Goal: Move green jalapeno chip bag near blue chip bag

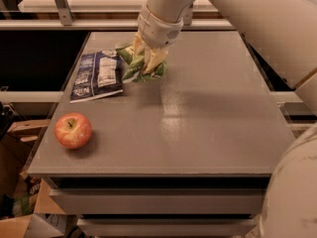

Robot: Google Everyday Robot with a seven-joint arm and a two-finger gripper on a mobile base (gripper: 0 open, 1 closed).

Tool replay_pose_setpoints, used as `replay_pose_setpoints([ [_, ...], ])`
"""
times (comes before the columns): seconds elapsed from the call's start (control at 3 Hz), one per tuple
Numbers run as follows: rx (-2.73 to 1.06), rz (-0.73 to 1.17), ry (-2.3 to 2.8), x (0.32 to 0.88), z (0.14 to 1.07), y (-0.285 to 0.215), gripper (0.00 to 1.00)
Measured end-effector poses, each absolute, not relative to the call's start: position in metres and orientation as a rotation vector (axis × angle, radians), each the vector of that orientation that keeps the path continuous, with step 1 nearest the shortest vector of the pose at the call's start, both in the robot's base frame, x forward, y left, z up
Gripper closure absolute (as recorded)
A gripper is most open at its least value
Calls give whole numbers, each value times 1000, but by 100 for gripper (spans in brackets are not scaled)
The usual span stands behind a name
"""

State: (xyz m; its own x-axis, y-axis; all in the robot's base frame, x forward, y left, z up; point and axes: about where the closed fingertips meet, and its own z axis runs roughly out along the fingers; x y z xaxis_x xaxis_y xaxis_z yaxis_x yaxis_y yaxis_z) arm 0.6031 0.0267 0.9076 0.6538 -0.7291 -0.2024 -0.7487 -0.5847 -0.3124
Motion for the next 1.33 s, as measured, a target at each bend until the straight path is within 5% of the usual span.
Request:
replay_pose_setpoints([
  [1.0,-2531,89,1238,619,878,36,13],
  [1.33,-2542,90,1242,620,875,37,0],
])
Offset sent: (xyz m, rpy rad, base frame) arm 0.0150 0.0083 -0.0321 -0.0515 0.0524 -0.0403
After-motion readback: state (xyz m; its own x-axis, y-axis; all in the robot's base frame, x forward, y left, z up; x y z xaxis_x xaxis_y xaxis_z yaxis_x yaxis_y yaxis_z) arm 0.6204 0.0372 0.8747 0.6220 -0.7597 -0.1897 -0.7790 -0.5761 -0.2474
